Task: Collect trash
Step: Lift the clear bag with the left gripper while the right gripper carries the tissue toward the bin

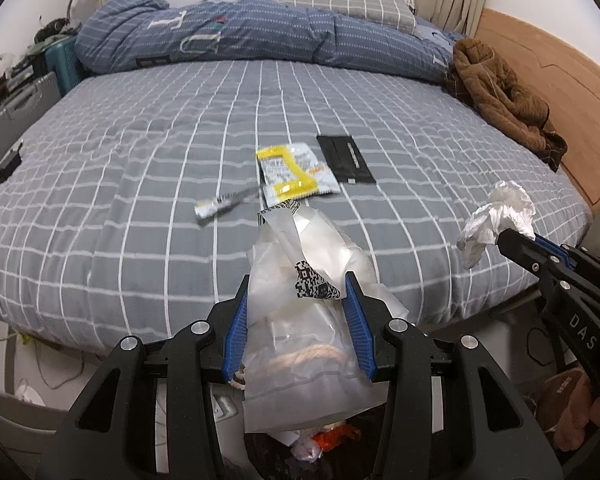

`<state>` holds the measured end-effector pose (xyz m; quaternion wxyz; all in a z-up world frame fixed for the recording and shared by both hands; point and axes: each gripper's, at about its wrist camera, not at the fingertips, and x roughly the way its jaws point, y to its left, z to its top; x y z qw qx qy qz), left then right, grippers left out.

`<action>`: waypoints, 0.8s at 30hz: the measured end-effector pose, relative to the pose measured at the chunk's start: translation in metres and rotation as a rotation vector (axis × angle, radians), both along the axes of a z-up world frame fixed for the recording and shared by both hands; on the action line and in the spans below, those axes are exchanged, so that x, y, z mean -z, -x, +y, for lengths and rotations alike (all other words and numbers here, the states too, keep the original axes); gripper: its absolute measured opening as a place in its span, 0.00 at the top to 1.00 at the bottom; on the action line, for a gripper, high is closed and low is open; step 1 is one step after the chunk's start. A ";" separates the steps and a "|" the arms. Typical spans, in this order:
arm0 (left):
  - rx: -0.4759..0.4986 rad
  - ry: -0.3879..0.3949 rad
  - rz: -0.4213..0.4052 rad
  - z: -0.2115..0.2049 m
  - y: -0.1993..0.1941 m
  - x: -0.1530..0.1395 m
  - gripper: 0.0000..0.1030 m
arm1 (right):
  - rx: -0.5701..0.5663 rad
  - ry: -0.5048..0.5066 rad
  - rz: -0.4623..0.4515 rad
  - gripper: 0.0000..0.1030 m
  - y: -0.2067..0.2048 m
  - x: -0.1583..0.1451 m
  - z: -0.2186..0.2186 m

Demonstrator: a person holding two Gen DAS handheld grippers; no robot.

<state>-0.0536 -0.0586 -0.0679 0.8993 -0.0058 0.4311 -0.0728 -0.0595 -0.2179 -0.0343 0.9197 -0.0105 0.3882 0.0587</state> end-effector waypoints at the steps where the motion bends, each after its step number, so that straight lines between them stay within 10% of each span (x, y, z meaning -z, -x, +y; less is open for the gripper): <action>1: 0.000 -0.001 0.005 0.000 0.003 0.002 0.58 | -0.001 0.000 0.006 0.90 0.002 0.002 0.001; 24: -0.022 0.008 0.105 0.008 0.060 0.038 0.58 | 0.042 -0.045 0.153 0.90 0.057 0.050 -0.007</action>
